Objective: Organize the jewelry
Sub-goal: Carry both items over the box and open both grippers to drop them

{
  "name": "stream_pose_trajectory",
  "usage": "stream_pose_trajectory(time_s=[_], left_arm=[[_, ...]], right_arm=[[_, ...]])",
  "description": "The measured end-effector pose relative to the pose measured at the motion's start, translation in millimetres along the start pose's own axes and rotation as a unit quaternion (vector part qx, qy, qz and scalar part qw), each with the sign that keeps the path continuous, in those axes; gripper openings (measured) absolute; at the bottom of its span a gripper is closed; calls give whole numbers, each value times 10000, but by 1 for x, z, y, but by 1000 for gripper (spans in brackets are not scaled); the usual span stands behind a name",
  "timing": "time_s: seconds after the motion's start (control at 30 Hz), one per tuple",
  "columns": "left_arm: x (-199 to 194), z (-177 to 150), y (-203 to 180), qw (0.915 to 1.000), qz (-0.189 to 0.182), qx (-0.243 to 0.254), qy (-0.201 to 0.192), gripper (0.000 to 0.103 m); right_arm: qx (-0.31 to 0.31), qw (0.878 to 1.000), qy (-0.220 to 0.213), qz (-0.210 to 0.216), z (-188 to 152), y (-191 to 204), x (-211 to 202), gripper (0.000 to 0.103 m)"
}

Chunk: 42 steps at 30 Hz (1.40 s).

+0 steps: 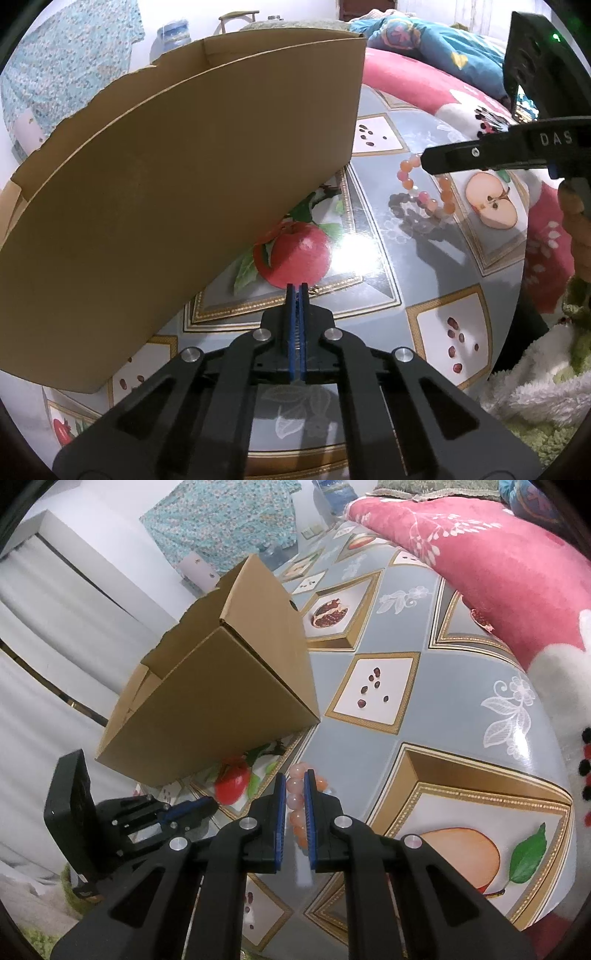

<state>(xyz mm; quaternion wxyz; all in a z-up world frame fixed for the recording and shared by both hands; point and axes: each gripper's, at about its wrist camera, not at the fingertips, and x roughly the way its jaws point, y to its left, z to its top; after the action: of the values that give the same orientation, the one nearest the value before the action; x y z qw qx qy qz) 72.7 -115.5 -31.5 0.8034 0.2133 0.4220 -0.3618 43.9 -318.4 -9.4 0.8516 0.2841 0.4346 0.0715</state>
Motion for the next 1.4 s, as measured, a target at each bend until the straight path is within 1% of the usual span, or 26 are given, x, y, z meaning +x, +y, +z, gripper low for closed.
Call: stream_pose_trajectory(time_s=[0.13, 0.33, 0.47, 0.53, 0.63, 0.73, 0.83, 0.93, 0.97, 1.03, 1.1, 1.13, 1.2, 1.23, 1.27, 1.33, 1.37, 1.4], left_arm=[[-12, -3, 2, 9996, -178, -160, -162, 0], [-41, -2, 4, 9977, -290, -353, -500, 0], [-63, 1, 11, 9947, -436, -560, -744, 0], [-72, 5, 15, 9933, -447, -625, -861, 0], [-94, 11, 21, 9891, -568, -773, -1117, 0], [-123, 24, 29, 9831, -638, -833, -1503, 0], [-147, 38, 43, 9769, -623, -900, -1837, 0], [-159, 50, 61, 9715, -632, -1055, -2026, 0], [-159, 56, 69, 9708, -616, -1121, -2029, 0], [-153, 66, 80, 9727, -487, -1197, -1925, 0], [-136, 75, 94, 9758, -446, -1331, -1676, 0], [-123, 79, 103, 9776, -438, -1434, -1476, 0], [-104, 81, 120, 9785, -510, -1650, -1125, 0], [-93, 80, 127, 9783, -587, -1752, -942, 0], [-81, 78, 136, 9776, -648, -1855, -758, 0], [-63, 73, 145, 9776, -587, -1968, -454, 0], [-55, 69, 150, 9760, -602, -2068, -319, 0], [-51, 64, 151, 9752, -619, -2108, -258, 0]], right_arm=[[-29, 9999, -100, 38, 1, 3, -8, 10], [-65, 9996, -268, 60, 3, 9, -24, 10], [-102, 9992, -372, 100, 5, 14, -34, 10], [-170, 9988, -437, 113, 8, 20, -41, 10], [-274, 9980, -537, 187, 14, 30, -50, 10], [-446, 9960, -680, 371, 26, 44, -65, 10], [-747, 9912, -909, 610, 48, 65, -82, 10], [-1040, 9851, -1063, 863, 71, 84, -90, 10], [-1106, 9838, -1078, 915, 78, 89, -90, 10], [-1252, 9815, -1056, 992, 94, 98, -83, 10], [-1300, 9819, -870, 1071, 112, 104, -67, 10], [-1300, 9825, -685, 1149, 122, 107, -53, 10], [-1323, 9841, -355, 1133, 133, 111, -30, 10], [-1328, 9851, -173, 1078, 138, 113, -17, 10], [-1332, 9860, 103, 1002, 144, 115, 2, 10], [-1314, 9860, 455, 916, 148, 116, 23, 10], [-1313, 9857, 655, 831, 150, 117, 36, 10], [-1312, 9851, 829, 747, 152, 118, 47, 10]])
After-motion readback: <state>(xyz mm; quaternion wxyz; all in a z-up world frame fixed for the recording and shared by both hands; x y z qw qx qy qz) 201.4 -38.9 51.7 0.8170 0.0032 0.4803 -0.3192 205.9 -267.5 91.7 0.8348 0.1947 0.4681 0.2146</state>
